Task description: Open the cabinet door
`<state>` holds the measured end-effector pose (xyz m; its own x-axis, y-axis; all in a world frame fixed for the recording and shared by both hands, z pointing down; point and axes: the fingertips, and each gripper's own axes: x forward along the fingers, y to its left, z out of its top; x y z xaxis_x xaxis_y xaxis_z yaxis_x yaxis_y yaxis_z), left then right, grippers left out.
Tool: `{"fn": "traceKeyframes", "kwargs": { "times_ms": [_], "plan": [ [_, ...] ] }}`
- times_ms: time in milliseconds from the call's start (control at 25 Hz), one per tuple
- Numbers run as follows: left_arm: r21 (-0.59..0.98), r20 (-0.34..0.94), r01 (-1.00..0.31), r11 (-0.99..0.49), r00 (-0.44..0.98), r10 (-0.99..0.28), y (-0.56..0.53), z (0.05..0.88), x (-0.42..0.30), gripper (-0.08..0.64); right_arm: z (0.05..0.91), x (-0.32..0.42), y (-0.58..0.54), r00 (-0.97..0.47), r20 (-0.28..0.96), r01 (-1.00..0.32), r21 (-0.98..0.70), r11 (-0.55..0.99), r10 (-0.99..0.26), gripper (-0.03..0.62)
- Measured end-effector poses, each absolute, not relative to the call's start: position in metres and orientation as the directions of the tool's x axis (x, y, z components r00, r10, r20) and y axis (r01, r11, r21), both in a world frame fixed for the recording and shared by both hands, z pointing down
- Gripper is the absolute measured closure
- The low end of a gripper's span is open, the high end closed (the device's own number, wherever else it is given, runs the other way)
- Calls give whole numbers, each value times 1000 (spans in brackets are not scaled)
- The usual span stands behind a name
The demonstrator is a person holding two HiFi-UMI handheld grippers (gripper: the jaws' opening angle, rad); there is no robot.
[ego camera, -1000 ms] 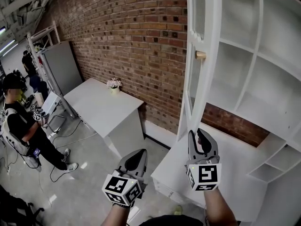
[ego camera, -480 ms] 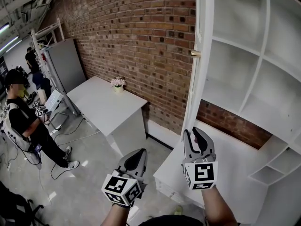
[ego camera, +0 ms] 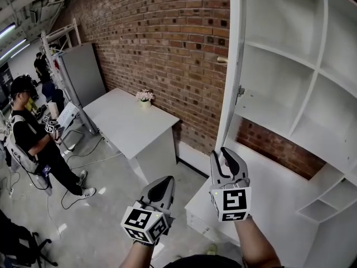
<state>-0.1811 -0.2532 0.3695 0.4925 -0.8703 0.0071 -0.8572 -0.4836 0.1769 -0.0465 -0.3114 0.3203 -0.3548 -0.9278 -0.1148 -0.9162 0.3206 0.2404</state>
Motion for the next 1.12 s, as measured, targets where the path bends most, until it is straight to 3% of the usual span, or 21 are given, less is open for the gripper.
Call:
{"fn": "traceKeyframes", "kwargs": {
  "times_ms": [1120],
  "plan": [
    [177,12,-891,-419,427,-904,-255,375,-221,555,324,-113,-341,-439,-61,-873,265,409,-897,541]
  ]
}}
